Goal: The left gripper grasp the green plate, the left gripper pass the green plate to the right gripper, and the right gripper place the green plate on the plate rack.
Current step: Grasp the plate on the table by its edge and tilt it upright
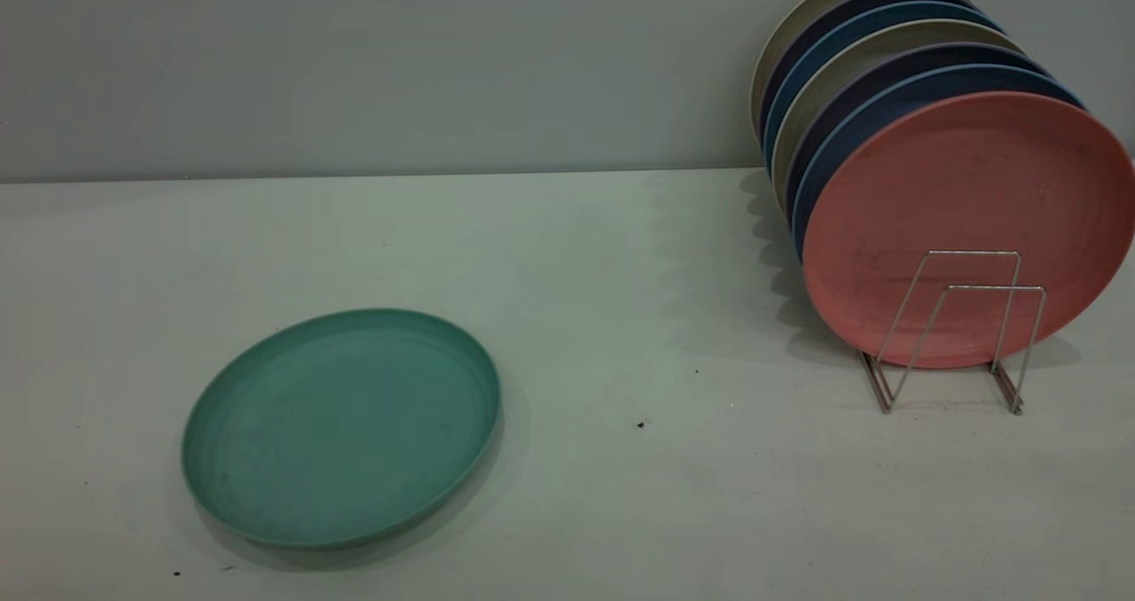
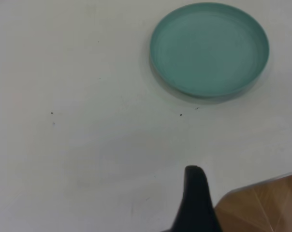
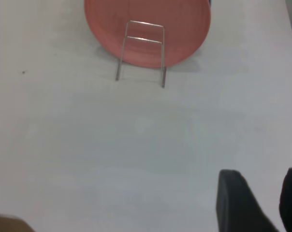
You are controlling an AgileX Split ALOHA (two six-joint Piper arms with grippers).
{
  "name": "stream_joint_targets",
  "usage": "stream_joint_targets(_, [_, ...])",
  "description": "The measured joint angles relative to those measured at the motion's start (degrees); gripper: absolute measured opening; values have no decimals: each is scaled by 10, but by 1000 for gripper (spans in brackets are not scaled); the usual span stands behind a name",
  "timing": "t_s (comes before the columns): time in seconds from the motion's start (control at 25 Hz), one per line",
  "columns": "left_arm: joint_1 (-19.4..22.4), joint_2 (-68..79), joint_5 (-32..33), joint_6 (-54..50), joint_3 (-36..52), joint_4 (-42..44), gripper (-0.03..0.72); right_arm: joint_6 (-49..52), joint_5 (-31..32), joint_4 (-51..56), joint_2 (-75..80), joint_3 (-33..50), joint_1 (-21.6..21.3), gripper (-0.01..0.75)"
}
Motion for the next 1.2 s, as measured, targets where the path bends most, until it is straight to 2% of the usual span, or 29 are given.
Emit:
stream_joint_targets(0.52, [0, 0, -19, -2, 0, -28, 591, 1, 0, 0, -1, 0, 0, 239])
stream_joint_targets(0.76, [0, 19, -48, -69, -16, 10, 591, 3, -7, 1, 7, -15, 0, 245])
stream_joint_targets(0.88, [0, 81, -98, -85, -44, 28, 591, 3, -31, 0, 65, -45, 0, 287])
stream_joint_targets(1.04, [0, 213, -171, -87, -93, 36, 591, 3, -73, 22, 186, -82, 0, 415])
stream_joint_targets(1.2, [0, 362, -187, -87, -151, 37, 591, -7, -121, 25, 311, -117, 0, 531])
